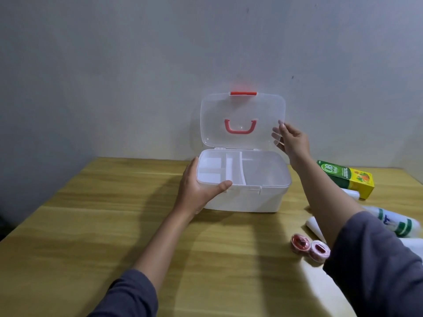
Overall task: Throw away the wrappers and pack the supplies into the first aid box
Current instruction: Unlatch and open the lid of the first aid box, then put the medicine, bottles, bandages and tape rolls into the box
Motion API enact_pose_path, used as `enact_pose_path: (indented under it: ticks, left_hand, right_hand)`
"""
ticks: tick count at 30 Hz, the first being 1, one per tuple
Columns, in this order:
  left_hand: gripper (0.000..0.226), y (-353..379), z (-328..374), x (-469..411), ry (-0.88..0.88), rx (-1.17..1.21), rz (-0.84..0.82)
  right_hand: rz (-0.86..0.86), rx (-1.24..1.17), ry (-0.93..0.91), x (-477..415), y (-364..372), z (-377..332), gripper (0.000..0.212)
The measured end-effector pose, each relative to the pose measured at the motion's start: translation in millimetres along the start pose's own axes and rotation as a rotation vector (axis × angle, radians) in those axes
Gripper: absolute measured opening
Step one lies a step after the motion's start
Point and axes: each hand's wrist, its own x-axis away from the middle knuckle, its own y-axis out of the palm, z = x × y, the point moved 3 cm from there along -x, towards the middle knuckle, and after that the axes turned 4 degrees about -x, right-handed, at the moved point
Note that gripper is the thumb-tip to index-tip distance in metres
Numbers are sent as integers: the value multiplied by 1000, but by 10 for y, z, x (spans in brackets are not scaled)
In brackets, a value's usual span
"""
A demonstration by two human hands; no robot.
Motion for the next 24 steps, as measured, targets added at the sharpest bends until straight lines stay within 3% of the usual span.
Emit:
enact_pose_path:
  ticks: [6,10,19,24]
  left_hand:
    - [110,-57,-19,-12,-32,118,-7]
    - [115,4,-25,-23,-22,156,-2]
    - [118,96,-75,-69,-11,198,25]
    - [121,105,-60,-63,-7,205,24]
  right_hand:
    - [-80,161,-10,-45,-17,-34,40]
    - [-37,473,-62,66,-602,-64,46]
    - [-82,1177,51,93,-1493,117,77]
    - [-57,1228,6,78,-1433,117,68]
